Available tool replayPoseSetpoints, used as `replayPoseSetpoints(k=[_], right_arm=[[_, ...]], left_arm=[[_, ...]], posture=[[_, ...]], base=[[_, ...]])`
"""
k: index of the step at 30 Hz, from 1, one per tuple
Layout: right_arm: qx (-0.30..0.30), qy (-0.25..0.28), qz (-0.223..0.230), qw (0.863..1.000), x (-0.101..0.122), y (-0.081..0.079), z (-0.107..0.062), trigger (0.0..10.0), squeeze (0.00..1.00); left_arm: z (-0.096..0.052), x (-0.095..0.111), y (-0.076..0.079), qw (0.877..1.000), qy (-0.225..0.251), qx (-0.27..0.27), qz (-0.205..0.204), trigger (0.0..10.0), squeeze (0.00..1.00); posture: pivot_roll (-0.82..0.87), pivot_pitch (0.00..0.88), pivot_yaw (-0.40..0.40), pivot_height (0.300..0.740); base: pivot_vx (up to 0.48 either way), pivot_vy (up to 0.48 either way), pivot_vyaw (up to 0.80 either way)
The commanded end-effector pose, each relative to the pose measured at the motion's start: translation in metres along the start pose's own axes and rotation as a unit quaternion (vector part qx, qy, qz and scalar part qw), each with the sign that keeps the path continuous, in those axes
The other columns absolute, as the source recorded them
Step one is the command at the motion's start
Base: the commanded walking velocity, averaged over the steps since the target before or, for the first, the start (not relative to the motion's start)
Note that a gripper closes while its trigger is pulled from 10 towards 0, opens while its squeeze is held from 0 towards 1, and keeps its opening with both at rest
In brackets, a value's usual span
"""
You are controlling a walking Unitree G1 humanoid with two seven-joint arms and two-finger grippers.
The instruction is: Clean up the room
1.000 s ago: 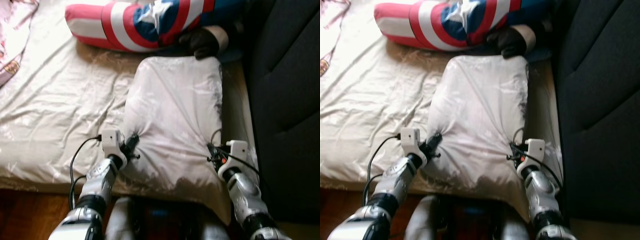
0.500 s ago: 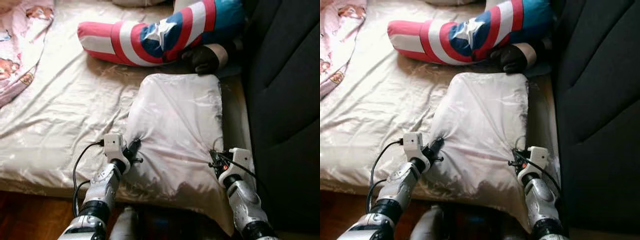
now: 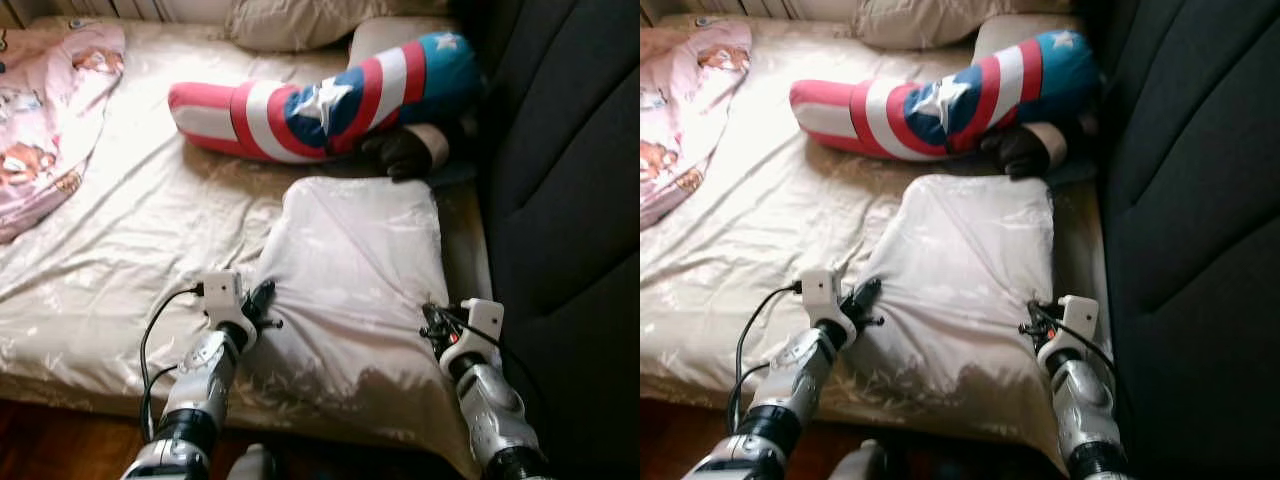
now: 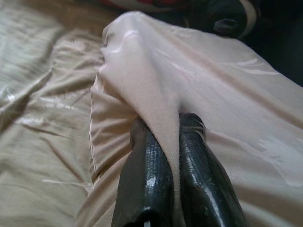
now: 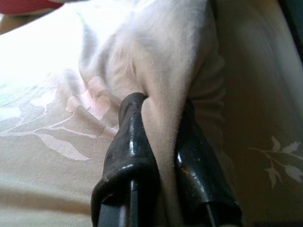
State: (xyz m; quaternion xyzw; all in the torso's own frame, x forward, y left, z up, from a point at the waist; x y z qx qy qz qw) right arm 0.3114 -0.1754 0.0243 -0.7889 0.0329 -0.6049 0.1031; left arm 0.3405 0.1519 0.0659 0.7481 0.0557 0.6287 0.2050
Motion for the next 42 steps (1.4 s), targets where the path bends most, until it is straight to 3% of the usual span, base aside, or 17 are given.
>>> replayPoseSetpoints(k=[1, 21, 42], right_arm=[[-0.014, 0.024, -0.007, 1.000, 0.009, 0.007, -0.002, 10.0, 0.00], [-0.041, -0.002, 0.010, 0.999, -0.007, 0.010, -0.011, 10.0, 0.00], [-0.038, -0.008, 0.014, 0.999, -0.010, 0.007, -0.014, 10.0, 0.00]], left_arm=[[-0.004, 0.010, -0.004, 0.999, 0.030, 0.005, 0.027, 10.0, 0.00], [-0.009, 0.011, -0.010, 0.999, 0.021, -0.005, 0.045, 10.0, 0.00], [-0.011, 0.010, -0.013, 0.999, 0.016, 0.000, 0.048, 10.0, 0.00]], posture=[[0.03, 0.061, -0.032, 0.740], [0.03, 0.120, -0.032, 0.740], [0.04, 0.144, -0.033, 0.740]], base=[[0.000, 0.000, 0.00], [0.000, 0.000, 0.00], [0.000, -0.166, -0.79]])
Point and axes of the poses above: a point about 5 cm out from each wrist's last joint towards the gripper, its own z axis pointing out of the wrist towards the gripper, its own x axis along the axis of the wrist's last joint, y = z × x, the point moved 1 cm from there along z, pointing out of the wrist towards the gripper, and after that the axes turned 7 degrees about -z, right-handed, at the moved point
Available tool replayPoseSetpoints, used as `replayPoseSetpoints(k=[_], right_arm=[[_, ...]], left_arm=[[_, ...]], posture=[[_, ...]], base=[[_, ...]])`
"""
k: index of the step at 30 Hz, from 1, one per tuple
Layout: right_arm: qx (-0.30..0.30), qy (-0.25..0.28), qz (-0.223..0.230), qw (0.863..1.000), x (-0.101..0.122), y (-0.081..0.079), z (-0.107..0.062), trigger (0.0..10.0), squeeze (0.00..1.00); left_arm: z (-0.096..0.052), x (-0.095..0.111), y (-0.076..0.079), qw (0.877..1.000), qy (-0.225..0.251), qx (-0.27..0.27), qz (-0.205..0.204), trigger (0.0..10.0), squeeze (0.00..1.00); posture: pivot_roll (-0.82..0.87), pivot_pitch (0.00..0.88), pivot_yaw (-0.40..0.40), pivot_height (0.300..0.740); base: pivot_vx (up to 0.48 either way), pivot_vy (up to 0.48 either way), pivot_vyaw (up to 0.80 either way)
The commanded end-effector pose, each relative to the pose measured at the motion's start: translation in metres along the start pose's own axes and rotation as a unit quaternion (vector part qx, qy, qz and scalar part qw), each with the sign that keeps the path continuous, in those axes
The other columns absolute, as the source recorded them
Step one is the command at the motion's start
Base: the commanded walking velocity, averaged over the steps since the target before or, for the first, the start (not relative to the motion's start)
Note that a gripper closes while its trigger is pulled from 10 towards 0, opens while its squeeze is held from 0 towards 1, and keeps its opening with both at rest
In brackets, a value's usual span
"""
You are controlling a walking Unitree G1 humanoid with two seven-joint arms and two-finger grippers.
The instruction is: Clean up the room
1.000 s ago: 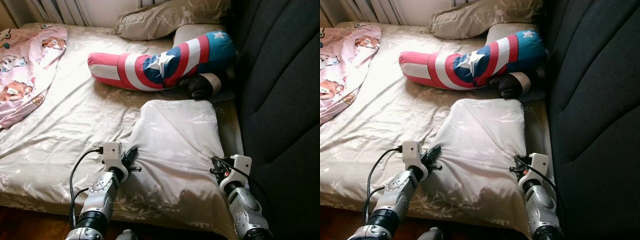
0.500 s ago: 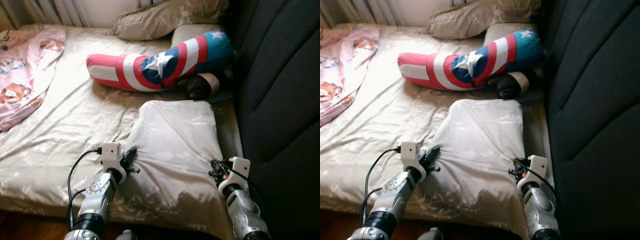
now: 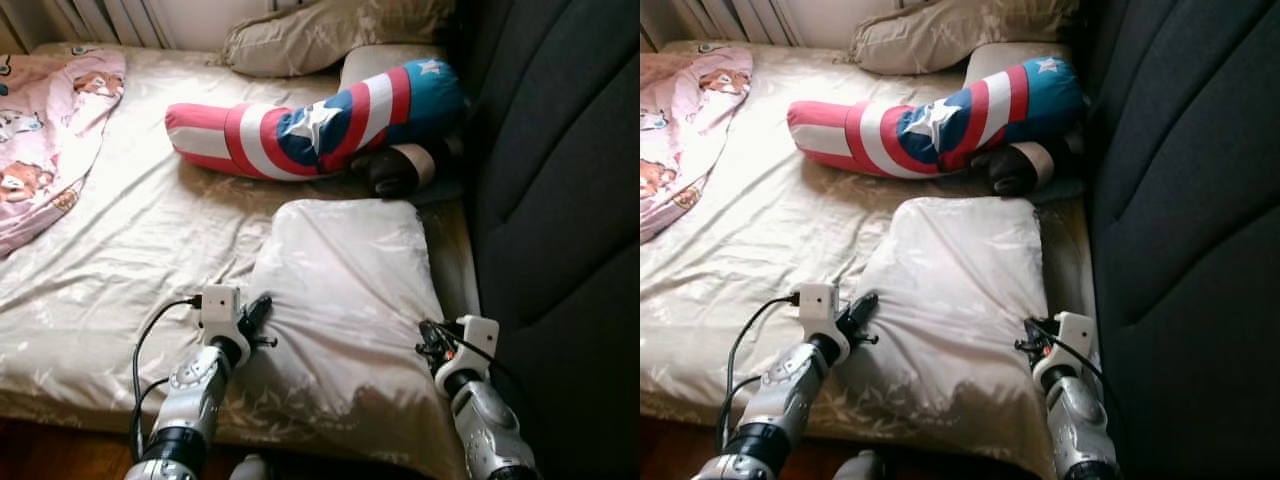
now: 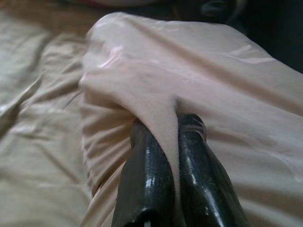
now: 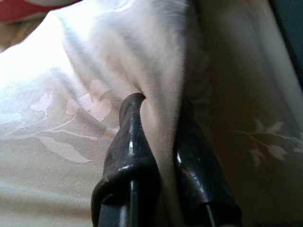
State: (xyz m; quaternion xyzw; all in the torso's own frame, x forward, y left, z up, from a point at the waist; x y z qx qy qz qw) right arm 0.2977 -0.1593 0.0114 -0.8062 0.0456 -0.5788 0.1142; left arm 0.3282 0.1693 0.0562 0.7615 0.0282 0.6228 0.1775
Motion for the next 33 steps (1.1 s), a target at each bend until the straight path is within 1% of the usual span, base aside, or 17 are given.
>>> replayPoseSetpoints(k=[1, 8, 14, 18, 22, 24, 27, 31, 33], right_arm=[[-0.037, 0.022, -0.003, 0.999, 0.008, 0.021, -0.007, 10.0, 0.00], [-0.036, 0.020, -0.001, 0.999, 0.005, 0.018, -0.007, 10.0, 0.00], [-0.036, 0.024, -0.001, 0.999, 0.006, 0.016, -0.007, 10.0, 0.00], [-0.032, 0.022, 0.002, 0.999, 0.005, 0.015, -0.008, 10.0, 0.00], [-0.027, 0.019, 0.007, 0.999, 0.003, 0.013, -0.008, 10.0, 0.00], [-0.011, 0.013, 0.011, 1.000, 0.001, 0.007, -0.008, 10.0, 0.00], [-0.006, 0.009, 0.007, 1.000, -0.001, 0.005, -0.008, 10.0, 0.00], [-0.004, 0.009, 0.016, 1.000, 0.000, 0.001, -0.006, 10.0, 0.00], [-0.003, 0.007, 0.016, 1.000, -0.001, 0.000, -0.006, 10.0, 0.00]], left_arm=[[0.003, 0.015, 0.003, 0.999, 0.033, -0.005, 0.011, 10.0, 0.00], [0.003, 0.016, 0.001, 0.999, 0.033, -0.002, 0.010, 10.0, 0.00], [0.002, 0.016, -0.001, 0.999, 0.031, 0.004, 0.007, 10.0, 0.00], [0.002, 0.013, 0.000, 1.000, 0.024, -0.003, 0.002, 10.0, 0.00], [0.001, 0.010, 0.003, 1.000, 0.013, -0.021, -0.003, 10.0, 0.00], [0.003, 0.007, 0.006, 0.999, 0.003, -0.034, -0.006, 10.0, 0.00], [0.005, 0.004, 0.010, 0.999, -0.010, -0.052, -0.007, 10.0, 0.00], [0.013, 0.008, 0.014, 0.997, -0.018, -0.073, -0.011, 10.0, 0.00], [0.015, 0.009, 0.014, 0.997, -0.019, -0.073, -0.011, 10.0, 0.00]], posture=[[0.04, 0.145, -0.033, 0.740], [0.04, 0.147, -0.033, 0.740], [0.04, 0.155, -0.031, 0.740], [0.04, 0.157, -0.031, 0.740], [0.04, 0.165, -0.032, 0.740], [0.04, 0.168, -0.033, 0.740], [0.04, 0.168, -0.035, 0.740], [0.03, 0.172, -0.036, 0.740], [0.03, 0.172, -0.036, 0.740]], base=[[0.000, -0.289, -0.78], [0.000, -0.290, -0.78], [0.000, -0.049, 0.00], [0.000, 0.000, 0.00], [0.000, 0.000, 0.00], [0.000, 0.000, 0.00], [0.000, 0.000, 0.00], [0.000, 0.000, 0.00], [0.000, 0.000, 0.00]])
Point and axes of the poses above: a point about 5 cm out from each wrist's last joint towards the gripper, its own z axis pointing out of the wrist towards the gripper, its own x axis along the axis of the wrist's last joint, y = z × x, the point moved 1 cm from there along z, pointing out of the wrist towards the gripper, and after that the axes turned 7 degrees about -z, right-handed, at the moved point
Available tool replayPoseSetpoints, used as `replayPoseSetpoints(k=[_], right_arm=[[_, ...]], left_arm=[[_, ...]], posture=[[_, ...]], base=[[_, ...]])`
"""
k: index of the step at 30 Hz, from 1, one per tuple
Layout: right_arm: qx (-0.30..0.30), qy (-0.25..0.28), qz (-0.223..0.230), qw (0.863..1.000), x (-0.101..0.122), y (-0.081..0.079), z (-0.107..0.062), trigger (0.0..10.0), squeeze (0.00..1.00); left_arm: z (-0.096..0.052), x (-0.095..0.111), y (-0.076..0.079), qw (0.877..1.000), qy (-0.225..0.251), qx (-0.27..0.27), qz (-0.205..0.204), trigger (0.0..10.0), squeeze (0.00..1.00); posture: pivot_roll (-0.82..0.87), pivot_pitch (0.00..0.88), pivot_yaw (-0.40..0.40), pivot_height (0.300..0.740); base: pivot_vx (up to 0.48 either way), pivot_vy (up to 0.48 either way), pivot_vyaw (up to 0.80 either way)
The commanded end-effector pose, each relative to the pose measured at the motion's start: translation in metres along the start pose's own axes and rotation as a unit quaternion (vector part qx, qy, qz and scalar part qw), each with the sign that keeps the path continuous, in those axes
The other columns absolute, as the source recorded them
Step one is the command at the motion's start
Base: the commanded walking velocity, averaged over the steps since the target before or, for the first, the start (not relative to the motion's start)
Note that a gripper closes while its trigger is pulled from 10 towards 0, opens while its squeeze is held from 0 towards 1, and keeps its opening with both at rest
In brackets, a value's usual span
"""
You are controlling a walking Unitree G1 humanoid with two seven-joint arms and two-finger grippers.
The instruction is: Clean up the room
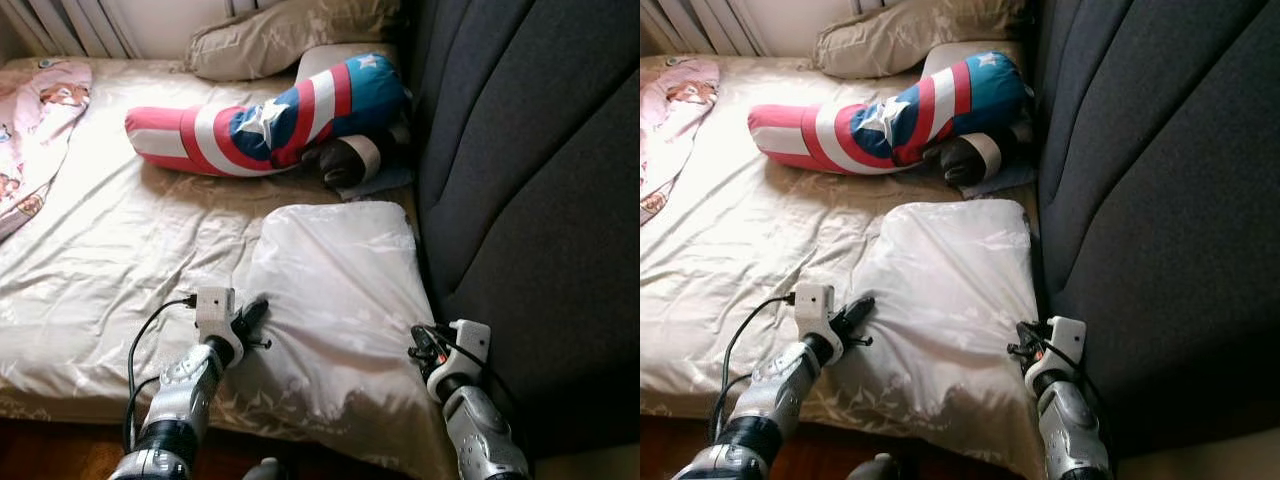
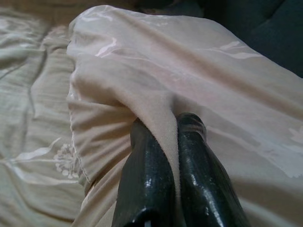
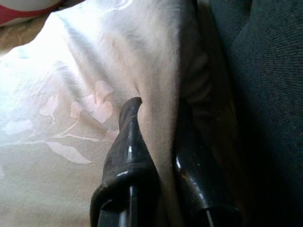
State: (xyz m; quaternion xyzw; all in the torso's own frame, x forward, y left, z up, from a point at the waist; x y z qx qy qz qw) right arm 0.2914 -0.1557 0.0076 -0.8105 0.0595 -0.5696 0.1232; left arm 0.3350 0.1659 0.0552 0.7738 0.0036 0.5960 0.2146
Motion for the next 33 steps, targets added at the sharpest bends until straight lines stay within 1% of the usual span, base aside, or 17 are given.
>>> replayPoseSetpoints(k=[1, 7, 13, 14, 16, 17, 18, 20, 25, 26, 29, 30, 31, 33], right_arm=[[-0.001, 0.016, -0.002, 1.000, 0.005, 0.002, -0.002, 10.0, 0.00], [-0.003, 0.000, -0.007, 1.000, 0.001, 0.003, 0.001, 10.0, 0.00], [-0.001, -0.008, -0.022, 1.000, 0.007, 0.001, 0.012, 10.0, 0.00], [0.003, -0.010, -0.032, 0.999, 0.011, -0.001, 0.016, 10.0, 0.00], [0.004, -0.010, -0.036, 0.999, 0.014, -0.002, 0.019, 10.0, 0.00], [0.003, -0.008, -0.037, 0.999, 0.018, -0.002, 0.021, 10.0, 0.00], [0.000, -0.002, -0.038, 0.999, 0.026, -0.002, 0.026, 10.0, 0.00], [-0.002, 0.001, -0.038, 0.999, 0.030, -0.003, 0.028, 10.0, 0.00], [-0.011, 0.030, -0.043, 0.999, 0.060, -0.009, 0.042, 10.0, 0.00], [-0.009, 0.037, -0.046, 0.998, 0.069, -0.013, 0.046, 10.0, 0.00], [-0.001, 0.048, -0.047, 0.998, 0.081, -0.019, 0.051, 10.0, 0.00], [0.001, 0.053, -0.053, 0.997, 0.088, -0.023, 0.053, 10.0, 0.00], [0.001, 0.053, -0.053, 0.997, 0.088, -0.023, 0.053, 10.0, 0.00], [-0.001, 0.058, -0.058, 0.997, 0.099, -0.027, 0.057, 10.0, 0.00]], left_arm=[[0.009, 0.010, 0.012, 0.999, 0.013, -0.032, -0.001, 10.0, 0.00], [0.017, 0.014, 0.012, 1.000, 0.011, -0.019, -0.006, 10.0, 0.00], [0.023, 0.015, 0.014, 1.000, 0.011, 0.000, -0.029, 10.0, 0.00], [0.024, 0.015, 0.014, 0.999, 0.010, 0.005, -0.030, 10.0, 0.00], [0.025, 0.016, 0.014, 0.999, 0.009, 0.007, -0.030, 10.0, 0.00], [0.026, 0.017, 0.015, 0.999, 0.009, 0.009, -0.031, 10.0, 0.00], [0.028, 0.019, 0.015, 0.999, 0.009, 0.013, -0.033, 10.0, 0.00], [0.029, 0.020, 0.015, 0.999, 0.009, 0.015, -0.033, 10.0, 0.00], [0.034, 0.027, 0.018, 0.999, 0.012, 0.027, -0.032, 10.0, 0.00], [0.036, 0.031, 0.018, 0.999, 0.016, 0.033, -0.029, 10.0, 0.00], [0.039, 0.040, 0.020, 0.998, 0.027, 0.038, -0.030, 10.0, 0.00], [0.042, 0.045, 0.022, 0.998, 0.031, 0.037, -0.031, 10.0, 0.00], [0.042, 0.045, 0.022, 0.998, 0.031, 0.037, -0.031, 10.0, 0.00], [0.047, 0.051, 0.028, 0.999, 0.031, 0.034, -0.027, 10.0, 0.00]], posture=[[0.03, 0.172, -0.036, 0.740], [0.02, 0.189, -0.037, 0.740], [0.02, 0.211, -0.033, 0.740], [0.03, 0.223, -0.030, 0.740], [0.03, 0.226, -0.029, 0.740], [0.03, 0.233, -0.028, 0.740], [0.03, 0.245, -0.024, 0.740], [0.03, 0.248, -0.022, 0.740], [0.03, 0.281, -0.014, 0.740], [0.03, 0.290, -0.011, 0.740], [0.02, 0.312, -0.010, 0.740], [0.02, 0.325, -0.010, 0.740], [0.02, 0.325, -0.010, 0.740], [0.01, 0.346, -0.013, 0.740]], base=[[0.000, 0.000, 0.00], [0.000, 0.000, 0.00], [0.000, 0.000, 0.00], [0.000, 0.000, 0.00], [0.000, 0.000, 0.00], [0.000, 0.000, 0.00], [0.000, 0.000, 0.00], [0.000, 0.000, 0.00], [0.000, 0.000, 0.00], [0.000, 0.000, 0.00], [0.000, 0.000, 0.00], [0.000, 0.000, 0.00], [0.000, 0.000, 0.00], [0.000, 0.000, 0.00]])
Point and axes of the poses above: a point about 5 cm out from each wrist's last joint towards the gripper, its own z axis pointing out of the wrist towards the gripper, its own x axis along the axis of the wrist's last joint, y = z × x, the point moved 1 cm from there along z, pointing out of the wrist towards the gripper, and after that the axes turned 7 degrees about -z, right-handed, at the moved point
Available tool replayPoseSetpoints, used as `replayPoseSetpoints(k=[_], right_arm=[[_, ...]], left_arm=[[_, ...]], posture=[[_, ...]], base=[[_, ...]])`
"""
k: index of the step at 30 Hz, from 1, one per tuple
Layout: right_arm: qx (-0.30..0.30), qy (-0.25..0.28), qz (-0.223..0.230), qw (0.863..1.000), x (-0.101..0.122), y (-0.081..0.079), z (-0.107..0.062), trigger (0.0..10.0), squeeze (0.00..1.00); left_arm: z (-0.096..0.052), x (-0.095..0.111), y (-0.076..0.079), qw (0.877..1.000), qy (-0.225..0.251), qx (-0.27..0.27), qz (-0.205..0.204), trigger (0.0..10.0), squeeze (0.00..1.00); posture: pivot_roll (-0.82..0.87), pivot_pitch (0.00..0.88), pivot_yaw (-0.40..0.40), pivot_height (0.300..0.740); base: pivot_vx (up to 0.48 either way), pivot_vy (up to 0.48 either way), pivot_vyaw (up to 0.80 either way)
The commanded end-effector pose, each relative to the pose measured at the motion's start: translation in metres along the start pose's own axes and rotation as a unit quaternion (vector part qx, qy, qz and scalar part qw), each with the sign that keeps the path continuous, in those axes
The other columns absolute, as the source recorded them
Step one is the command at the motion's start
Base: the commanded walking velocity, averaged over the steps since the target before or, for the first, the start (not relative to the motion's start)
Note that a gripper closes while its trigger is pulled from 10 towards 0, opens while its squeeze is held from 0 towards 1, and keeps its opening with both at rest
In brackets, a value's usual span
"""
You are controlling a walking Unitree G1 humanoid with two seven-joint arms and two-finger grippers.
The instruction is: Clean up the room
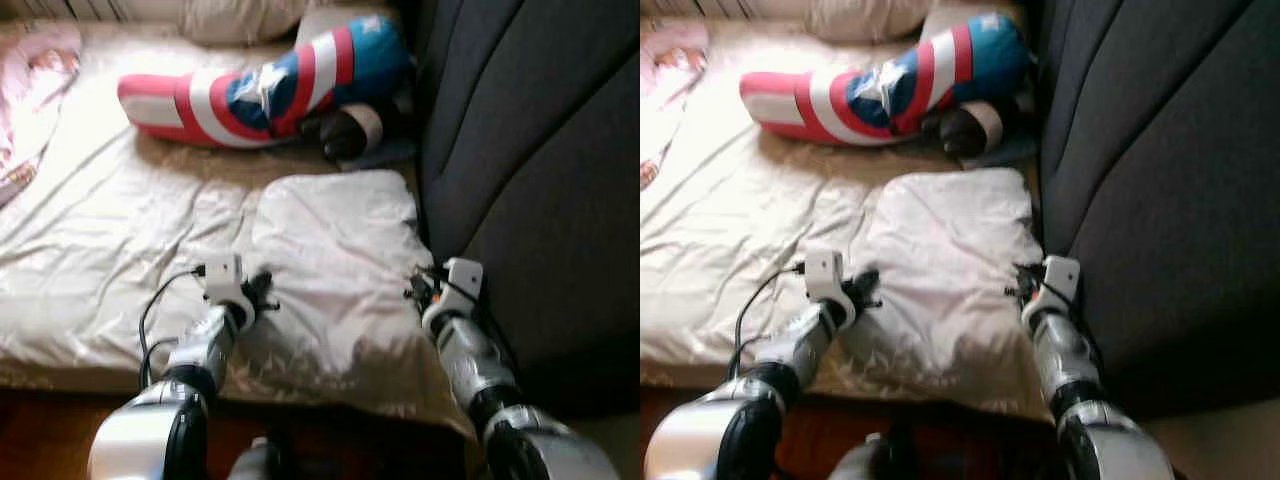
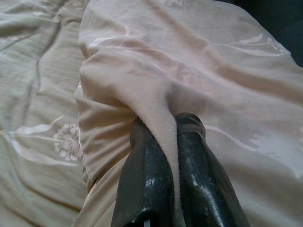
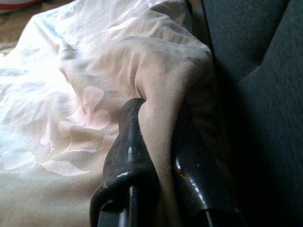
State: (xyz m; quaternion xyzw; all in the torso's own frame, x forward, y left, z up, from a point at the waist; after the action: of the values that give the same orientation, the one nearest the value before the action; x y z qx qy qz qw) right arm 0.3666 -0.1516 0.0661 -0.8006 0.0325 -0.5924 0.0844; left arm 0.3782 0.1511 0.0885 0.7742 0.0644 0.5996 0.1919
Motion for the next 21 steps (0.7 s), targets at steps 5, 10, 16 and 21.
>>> replayPoseSetpoints(k=[5, 10, 16, 21], right_arm=[[0.011, 0.037, -0.010, 0.999, 0.027, -0.010, 0.008, 10.0, 0.00], [0.018, 0.026, -0.017, 0.999, 0.017, -0.011, 0.006, 10.0, 0.00], [0.010, 0.006, -0.023, 1.000, 0.002, -0.005, 0.001, 10.0, 0.00], [0.011, 0.004, -0.022, 1.000, 0.000, -0.005, 0.001, 10.0, 0.00]], left_arm=[[0.009, 0.014, 0.020, 1.000, 0.015, -0.024, 0.015, 10.0, 0.00], [0.010, 0.013, 0.022, 0.999, 0.011, -0.025, 0.021, 10.0, 0.00], [0.008, 0.001, 0.022, 0.999, -0.013, -0.031, 0.035, 10.0, 0.00], [0.007, -0.003, 0.021, 0.999, -0.018, -0.032, 0.036, 10.0, 0.56]], posture=[[0.00, 0.363, -0.016, 0.740], [0.00, 0.385, -0.019, 0.740], [0.01, 0.389, -0.016, 0.740], [0.01, 0.388, -0.015, 0.740]], base=[[0.000, 0.000, 0.00], [0.000, 0.000, 0.00], [0.000, 0.000, 0.00], [0.000, 0.000, 0.00]])
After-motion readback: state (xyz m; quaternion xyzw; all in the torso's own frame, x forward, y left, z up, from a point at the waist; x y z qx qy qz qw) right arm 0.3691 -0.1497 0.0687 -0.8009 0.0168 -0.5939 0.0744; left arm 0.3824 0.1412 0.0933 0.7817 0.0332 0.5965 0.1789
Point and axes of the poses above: a point about 5 cm out from each wrist's last joint towards the gripper, its own z axis pointing out of the wrist towards the gripper, its own x axis along the axis of the wrist's last joint, y = z × x, the point moved 1 cm from there along z, pointing out of the wrist towards the gripper, and after that the axes turned 7 degrees about -z, right-handed, at the moved point
